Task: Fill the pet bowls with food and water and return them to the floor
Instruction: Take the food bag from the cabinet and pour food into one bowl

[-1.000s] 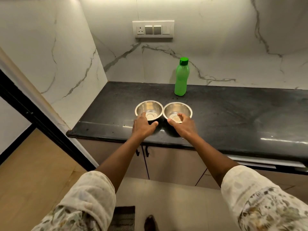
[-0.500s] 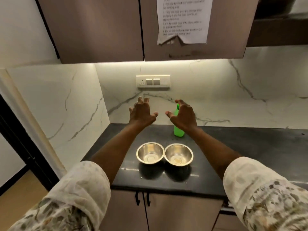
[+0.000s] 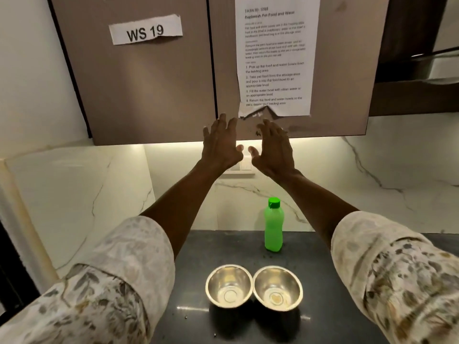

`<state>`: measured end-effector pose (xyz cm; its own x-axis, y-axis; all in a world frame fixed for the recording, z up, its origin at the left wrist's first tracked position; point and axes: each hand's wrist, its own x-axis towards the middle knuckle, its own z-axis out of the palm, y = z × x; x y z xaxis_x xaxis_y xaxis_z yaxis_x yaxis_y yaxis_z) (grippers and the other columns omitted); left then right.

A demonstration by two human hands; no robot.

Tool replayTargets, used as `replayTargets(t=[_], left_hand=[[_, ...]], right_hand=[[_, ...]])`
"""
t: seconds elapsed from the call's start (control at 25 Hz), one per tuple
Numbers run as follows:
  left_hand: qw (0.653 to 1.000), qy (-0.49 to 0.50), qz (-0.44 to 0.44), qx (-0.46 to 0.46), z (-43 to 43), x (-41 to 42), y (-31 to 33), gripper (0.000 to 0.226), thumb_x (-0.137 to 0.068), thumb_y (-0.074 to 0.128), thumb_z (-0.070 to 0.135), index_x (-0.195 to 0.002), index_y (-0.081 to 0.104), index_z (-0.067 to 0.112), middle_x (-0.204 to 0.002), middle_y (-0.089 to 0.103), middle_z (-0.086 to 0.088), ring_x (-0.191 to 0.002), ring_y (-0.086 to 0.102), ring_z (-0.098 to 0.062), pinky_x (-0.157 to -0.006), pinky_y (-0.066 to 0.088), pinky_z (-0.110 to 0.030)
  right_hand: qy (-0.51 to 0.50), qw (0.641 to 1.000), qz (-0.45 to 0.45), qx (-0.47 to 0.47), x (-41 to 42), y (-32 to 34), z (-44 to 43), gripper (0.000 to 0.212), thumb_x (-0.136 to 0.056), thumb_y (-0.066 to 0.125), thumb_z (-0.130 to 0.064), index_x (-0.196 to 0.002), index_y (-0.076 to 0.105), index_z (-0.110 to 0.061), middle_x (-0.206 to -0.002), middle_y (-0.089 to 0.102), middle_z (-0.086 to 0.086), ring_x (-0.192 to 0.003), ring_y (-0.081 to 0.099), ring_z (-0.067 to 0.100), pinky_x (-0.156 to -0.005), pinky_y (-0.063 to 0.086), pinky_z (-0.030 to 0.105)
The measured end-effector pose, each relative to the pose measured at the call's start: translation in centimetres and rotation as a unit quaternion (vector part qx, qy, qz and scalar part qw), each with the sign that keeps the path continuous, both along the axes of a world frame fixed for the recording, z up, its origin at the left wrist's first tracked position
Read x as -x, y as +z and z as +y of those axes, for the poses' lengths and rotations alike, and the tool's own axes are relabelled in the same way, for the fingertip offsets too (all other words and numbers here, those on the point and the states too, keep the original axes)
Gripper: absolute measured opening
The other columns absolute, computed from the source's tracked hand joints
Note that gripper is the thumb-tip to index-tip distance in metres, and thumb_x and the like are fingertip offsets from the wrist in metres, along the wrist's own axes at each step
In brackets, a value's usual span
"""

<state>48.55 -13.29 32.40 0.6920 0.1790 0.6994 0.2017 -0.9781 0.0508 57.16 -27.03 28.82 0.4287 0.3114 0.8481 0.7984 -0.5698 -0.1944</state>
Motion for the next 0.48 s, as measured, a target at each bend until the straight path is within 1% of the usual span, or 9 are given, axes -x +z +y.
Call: replayTargets(t=[0.12,0.2,0.32,0.44,0.48], left_hand=[[0.999,0.001,0.007,-0.04,1.2,-2.1,0.2,0.084,-0.093,0.072,0.035,-0.161,0.028,0.013,-0.173,0.017,-0.019,-0.159,0.019,-0.037,-0.128,0.015,-0.059],[0.997,0.0,0.01,-0.072,2.2,-3.3,0.0,0.087,-0.093,0.073,0.033,-0.162,0.026,0.01,-0.173,0.015,-0.019,-0.161,0.014,-0.037,-0.129,0.013,-0.057],[0.992,-0.012,0.011,-0.129,3.8,-5.1,-0.7,0.096,-0.092,0.076,0.028,-0.165,0.018,0.004,-0.174,0.011,-0.021,-0.162,0.008,-0.038,-0.131,0.01,-0.052],[0.982,-0.016,-0.019,-0.187,5.1,-7.2,-1.1,0.106,-0.083,0.083,0.018,-0.164,0.017,-0.002,-0.173,0.014,-0.025,-0.161,0.01,-0.041,-0.131,0.011,-0.052],[0.977,-0.011,-0.032,-0.211,5.4,-7.7,-1.0,0.106,-0.082,0.083,0.012,-0.163,0.017,-0.003,-0.172,0.016,-0.026,-0.161,0.012,-0.041,-0.131,0.011,-0.051]], right_hand=[[-0.007,0.998,-0.06,0.006,-1.9,0.7,1.3,0.069,-0.081,0.073,-0.026,-0.142,0.051,-0.005,-0.156,0.048,0.019,-0.146,0.043,0.038,-0.121,0.032,0.051],[-0.016,0.996,-0.088,0.016,-3.0,0.9,2.1,0.071,-0.077,0.076,-0.024,-0.141,0.05,-0.006,-0.155,0.049,0.018,-0.146,0.043,0.038,-0.121,0.031,0.052],[-0.034,0.992,-0.107,0.061,-4.4,0.7,3.1,0.078,-0.078,0.077,-0.028,-0.148,0.046,-0.01,-0.162,0.04,0.016,-0.151,0.036,0.036,-0.125,0.025,0.054],[-0.053,0.988,-0.119,0.087,-5.6,0.1,3.8,0.084,-0.077,0.077,-0.03,-0.152,0.044,-0.011,-0.167,0.034,0.014,-0.153,0.033,0.033,-0.124,0.025,0.055],[-0.059,0.987,-0.12,0.088,-5.8,0.0,3.9,0.086,-0.076,0.077,-0.03,-0.153,0.042,-0.011,-0.168,0.033,0.014,-0.153,0.032,0.033,-0.123,0.026,0.056]])
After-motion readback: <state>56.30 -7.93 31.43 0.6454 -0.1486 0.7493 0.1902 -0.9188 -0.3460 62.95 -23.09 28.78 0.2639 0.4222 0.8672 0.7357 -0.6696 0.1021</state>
